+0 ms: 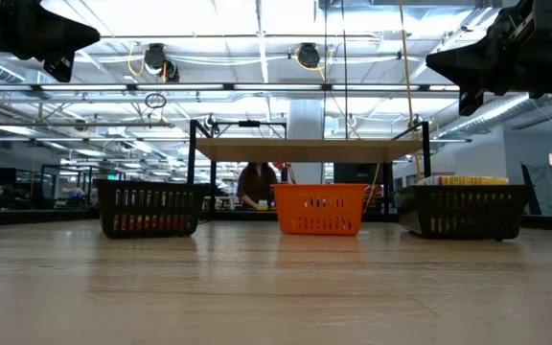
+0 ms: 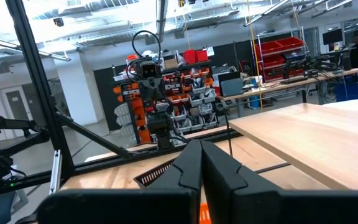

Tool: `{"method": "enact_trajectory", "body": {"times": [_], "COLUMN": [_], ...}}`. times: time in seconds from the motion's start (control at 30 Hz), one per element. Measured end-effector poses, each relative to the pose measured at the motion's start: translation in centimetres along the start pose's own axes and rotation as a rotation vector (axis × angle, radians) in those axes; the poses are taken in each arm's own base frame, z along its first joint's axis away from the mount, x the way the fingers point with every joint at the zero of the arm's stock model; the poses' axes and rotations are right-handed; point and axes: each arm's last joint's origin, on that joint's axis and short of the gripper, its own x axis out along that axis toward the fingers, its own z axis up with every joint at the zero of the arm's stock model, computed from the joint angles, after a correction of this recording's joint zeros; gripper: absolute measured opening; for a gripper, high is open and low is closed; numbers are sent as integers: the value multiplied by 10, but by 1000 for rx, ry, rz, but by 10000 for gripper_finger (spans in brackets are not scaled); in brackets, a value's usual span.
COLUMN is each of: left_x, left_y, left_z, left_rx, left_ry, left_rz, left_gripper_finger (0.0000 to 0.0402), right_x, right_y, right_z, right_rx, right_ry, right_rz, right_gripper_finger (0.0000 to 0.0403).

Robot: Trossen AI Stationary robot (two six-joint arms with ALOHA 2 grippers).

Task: Pick & Place Office Desk Supplies
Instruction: Put the left black bin with rubber bands on the shelf

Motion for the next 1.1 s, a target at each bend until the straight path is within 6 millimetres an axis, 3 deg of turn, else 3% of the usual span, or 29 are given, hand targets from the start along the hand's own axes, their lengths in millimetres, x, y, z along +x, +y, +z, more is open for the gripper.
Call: {"method": "enact_trajectory", "body": {"times": [0.33, 0.67, 0.8, 0.9, 1.1], "left_x": [0, -1, 20, 53, 116], "left_y": [0, 2, -5, -17, -43], "left_z": [0, 27, 34, 19, 3], "left_rx": [-5, -172, -205, -239, -254], "left_ry": [-5, -239, -41, 224, 663], "left_rz": [0, 99, 47, 49, 171], "left_gripper_finger": [26, 26, 16, 4, 26], "right_x": [0, 0, 0, 0, 0], "right_y": [0, 0, 0, 0, -1], "right_z": [0, 1, 2, 1, -4], "right_rx": [0, -34, -24, -24, -21], "right_ry": [-1, -13, -19, -10, 35], "right_rz": [0, -3, -1, 0, -7], "right_gripper_finger": [0, 0, 0, 0, 0]}}
